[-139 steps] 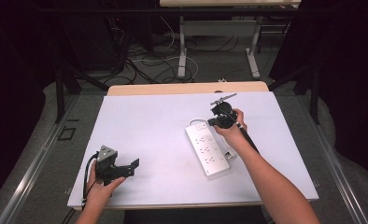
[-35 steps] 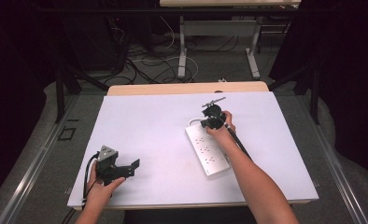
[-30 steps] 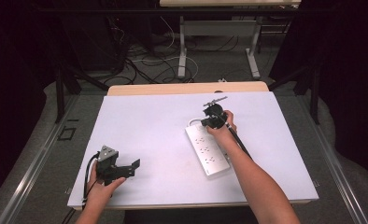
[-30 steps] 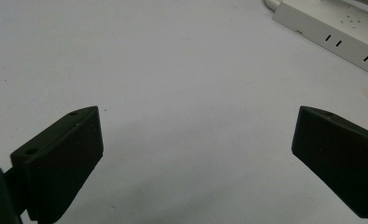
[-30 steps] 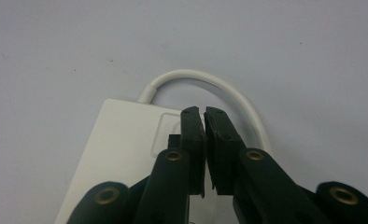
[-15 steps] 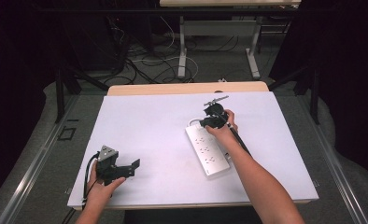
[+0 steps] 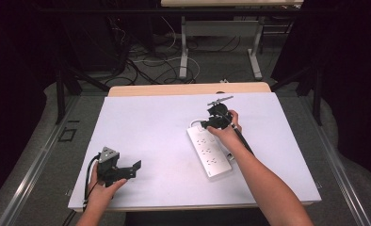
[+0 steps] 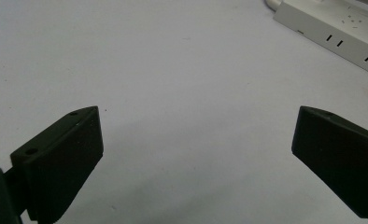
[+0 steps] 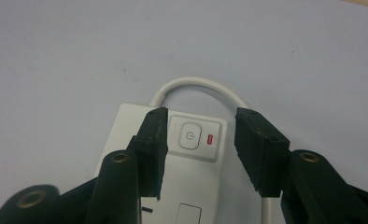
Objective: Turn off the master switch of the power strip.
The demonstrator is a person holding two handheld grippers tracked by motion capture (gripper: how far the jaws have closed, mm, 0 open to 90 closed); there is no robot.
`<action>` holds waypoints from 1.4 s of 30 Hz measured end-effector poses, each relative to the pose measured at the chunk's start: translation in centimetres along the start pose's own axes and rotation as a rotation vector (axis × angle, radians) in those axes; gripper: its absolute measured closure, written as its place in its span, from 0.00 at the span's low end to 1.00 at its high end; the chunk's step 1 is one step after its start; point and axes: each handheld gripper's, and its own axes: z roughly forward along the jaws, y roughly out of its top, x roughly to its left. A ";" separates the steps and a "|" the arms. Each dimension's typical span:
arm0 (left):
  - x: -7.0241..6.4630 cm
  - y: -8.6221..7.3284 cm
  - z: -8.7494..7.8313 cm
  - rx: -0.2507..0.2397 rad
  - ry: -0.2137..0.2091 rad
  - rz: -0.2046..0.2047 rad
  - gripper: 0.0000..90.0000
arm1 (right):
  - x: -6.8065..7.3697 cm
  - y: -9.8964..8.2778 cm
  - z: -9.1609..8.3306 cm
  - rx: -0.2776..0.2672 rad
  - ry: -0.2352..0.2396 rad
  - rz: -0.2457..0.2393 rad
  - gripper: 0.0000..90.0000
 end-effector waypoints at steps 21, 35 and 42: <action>0.3 -0.1 0.2 0.005 0.005 -0.009 0.02 | 1.0 -0.1 -1.6 -0.016 0.045 0.009 0.25; 0.2 0.0 -0.1 -0.008 0.012 -0.001 0.02 | 1.3 -0.6 -3.4 -0.045 0.042 -0.005 0.25; 0.1 0.0 -0.2 -0.002 0.007 0.000 0.02 | 1.3 -1.0 -4.5 -0.068 0.062 -0.012 0.17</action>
